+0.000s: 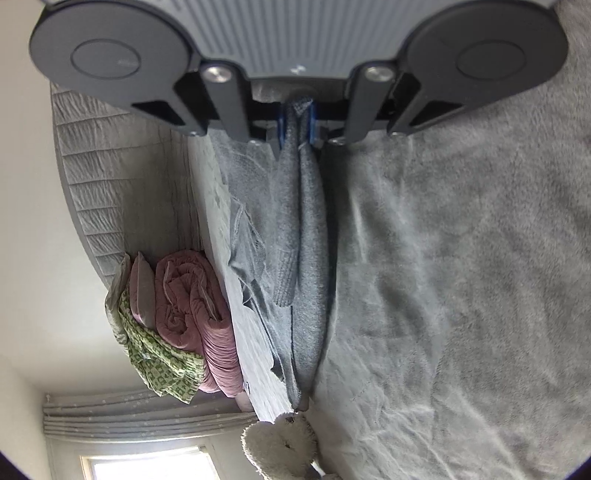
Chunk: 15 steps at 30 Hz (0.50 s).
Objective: Fold clothes
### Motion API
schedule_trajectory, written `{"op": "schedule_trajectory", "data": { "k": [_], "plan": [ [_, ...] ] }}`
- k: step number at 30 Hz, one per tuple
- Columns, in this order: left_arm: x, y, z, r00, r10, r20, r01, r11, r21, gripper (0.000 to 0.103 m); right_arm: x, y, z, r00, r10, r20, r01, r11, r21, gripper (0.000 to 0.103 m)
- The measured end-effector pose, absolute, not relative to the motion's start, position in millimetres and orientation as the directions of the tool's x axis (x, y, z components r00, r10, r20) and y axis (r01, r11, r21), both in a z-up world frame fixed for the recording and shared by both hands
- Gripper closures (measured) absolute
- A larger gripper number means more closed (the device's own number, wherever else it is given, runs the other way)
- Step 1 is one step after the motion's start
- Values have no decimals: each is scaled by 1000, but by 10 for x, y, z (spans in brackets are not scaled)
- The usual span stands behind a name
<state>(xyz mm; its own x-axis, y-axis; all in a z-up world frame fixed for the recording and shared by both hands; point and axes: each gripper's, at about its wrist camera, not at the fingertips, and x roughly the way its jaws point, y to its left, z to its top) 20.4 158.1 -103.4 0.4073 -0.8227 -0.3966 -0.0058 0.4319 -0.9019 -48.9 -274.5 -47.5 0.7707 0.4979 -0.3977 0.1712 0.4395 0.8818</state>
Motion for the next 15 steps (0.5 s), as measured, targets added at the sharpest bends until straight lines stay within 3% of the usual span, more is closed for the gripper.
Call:
{"op": "schedule_trajectory", "data": {
  "k": [4, 15],
  "plan": [
    [107, 1607, -873, 405, -828, -388, -25, 414, -910, 92, -574, -2764, -352, 780, 502, -374, 169, 406, 898, 84],
    [-466, 1726, -500, 362, -825, -434, -99, 429, -898, 92, -1006, -2627, -37, 728, 517, -450, 239, 424, 873, 84]
  ]
}}
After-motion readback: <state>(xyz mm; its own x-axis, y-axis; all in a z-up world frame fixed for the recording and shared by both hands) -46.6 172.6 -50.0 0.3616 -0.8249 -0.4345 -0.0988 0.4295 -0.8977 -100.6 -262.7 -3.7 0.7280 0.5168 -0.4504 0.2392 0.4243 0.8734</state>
